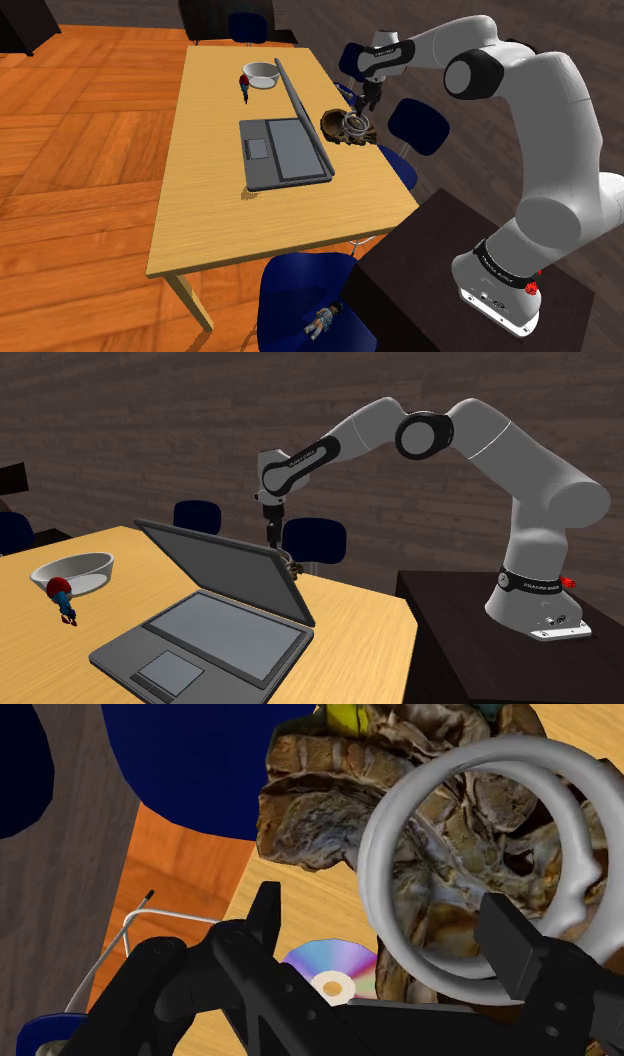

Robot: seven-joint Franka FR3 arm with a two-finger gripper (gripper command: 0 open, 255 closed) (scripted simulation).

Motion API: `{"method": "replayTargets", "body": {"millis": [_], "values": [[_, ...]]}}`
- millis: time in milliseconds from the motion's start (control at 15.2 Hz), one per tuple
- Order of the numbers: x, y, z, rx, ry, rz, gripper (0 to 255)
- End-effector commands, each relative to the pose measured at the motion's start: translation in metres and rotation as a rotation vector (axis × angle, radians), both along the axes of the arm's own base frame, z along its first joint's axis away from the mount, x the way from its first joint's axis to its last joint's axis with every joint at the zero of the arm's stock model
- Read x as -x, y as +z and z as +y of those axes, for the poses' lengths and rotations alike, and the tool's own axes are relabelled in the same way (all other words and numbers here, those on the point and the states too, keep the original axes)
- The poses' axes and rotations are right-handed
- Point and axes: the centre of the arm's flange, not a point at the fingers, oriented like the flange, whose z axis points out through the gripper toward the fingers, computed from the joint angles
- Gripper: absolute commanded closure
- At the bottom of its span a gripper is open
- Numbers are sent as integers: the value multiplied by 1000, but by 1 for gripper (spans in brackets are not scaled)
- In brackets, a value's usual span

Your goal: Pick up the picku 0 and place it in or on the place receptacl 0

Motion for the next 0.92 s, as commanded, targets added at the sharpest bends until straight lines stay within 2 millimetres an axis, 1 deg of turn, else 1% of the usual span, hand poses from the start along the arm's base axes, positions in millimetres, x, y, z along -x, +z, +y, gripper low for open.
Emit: {"method": "replayTargets", "body": {"millis": [0,66,264,330,858], "values": [[0,0,0,0,0,0,0],[0,0,0,0,0,0,0],[-1,40,1,0,0,0,0],[-1,50,1,0,0,0,0],[-1,50,1,0,0,0,0]]}}
